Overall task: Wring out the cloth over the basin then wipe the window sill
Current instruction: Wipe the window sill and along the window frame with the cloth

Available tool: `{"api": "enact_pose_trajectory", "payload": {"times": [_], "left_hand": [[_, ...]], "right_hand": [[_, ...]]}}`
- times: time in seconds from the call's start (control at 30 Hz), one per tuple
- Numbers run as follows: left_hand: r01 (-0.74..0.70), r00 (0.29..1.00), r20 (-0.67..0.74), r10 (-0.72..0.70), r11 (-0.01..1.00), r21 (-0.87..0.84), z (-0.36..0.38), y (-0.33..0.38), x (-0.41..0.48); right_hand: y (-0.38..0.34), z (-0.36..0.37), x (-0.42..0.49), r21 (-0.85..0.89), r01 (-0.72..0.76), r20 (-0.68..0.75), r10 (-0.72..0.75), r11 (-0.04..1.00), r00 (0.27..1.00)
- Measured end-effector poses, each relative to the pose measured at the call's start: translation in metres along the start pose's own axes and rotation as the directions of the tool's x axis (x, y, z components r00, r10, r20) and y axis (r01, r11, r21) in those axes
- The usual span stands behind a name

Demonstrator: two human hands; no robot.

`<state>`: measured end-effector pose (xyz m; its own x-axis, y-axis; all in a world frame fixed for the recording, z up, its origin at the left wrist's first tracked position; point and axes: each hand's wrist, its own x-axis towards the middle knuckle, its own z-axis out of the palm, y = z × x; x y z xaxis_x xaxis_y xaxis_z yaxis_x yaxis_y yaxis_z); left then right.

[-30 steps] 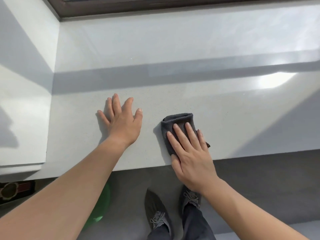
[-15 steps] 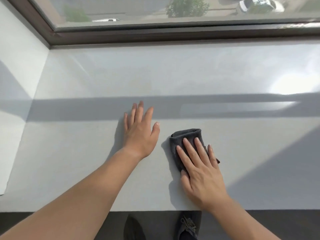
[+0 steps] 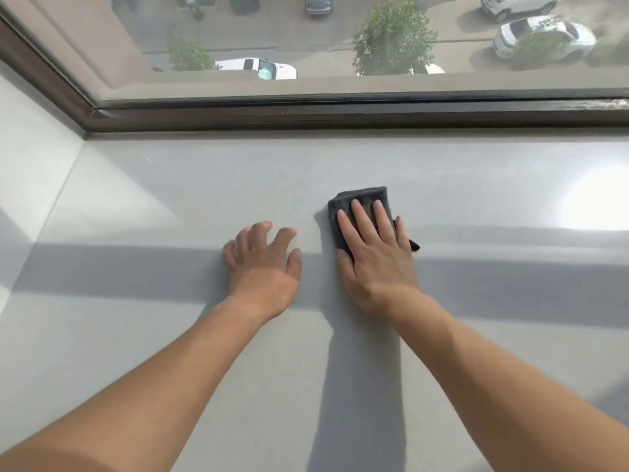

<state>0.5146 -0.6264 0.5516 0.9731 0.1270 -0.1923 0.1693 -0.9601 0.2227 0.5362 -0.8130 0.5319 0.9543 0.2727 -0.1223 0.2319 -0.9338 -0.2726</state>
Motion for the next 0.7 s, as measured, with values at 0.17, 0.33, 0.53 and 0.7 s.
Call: {"api": "enact_pose_trajectory", "payload": {"times": [0.17,0.33,0.53,0.7], "left_hand": [[-0.009,1.0,0.025,0.012,0.995,-0.097,-0.002,0.03,0.057],[0.02,0.994,0.106,-0.016,0.999,-0.038,0.016,0.052,0.079],[-0.022,0.98,0.197,0.022,1.0,-0.004,0.011,0.049,0.078],[-0.012,0.982,0.186,0.01,1.0,0.01,0.012,0.052,0.081]], "right_hand": [[0.03,-0.022,0.103,0.007,-0.147,-0.004,0.147,0.989,0.989],[0.039,-0.028,0.129,-0.015,-0.079,-0.006,0.079,0.997,0.997],[0.123,-0.051,0.097,0.049,-0.509,-0.067,0.511,0.86,0.857],[0.049,-0.027,0.117,-0.015,-0.22,-0.092,0.218,0.975,0.972]]}}
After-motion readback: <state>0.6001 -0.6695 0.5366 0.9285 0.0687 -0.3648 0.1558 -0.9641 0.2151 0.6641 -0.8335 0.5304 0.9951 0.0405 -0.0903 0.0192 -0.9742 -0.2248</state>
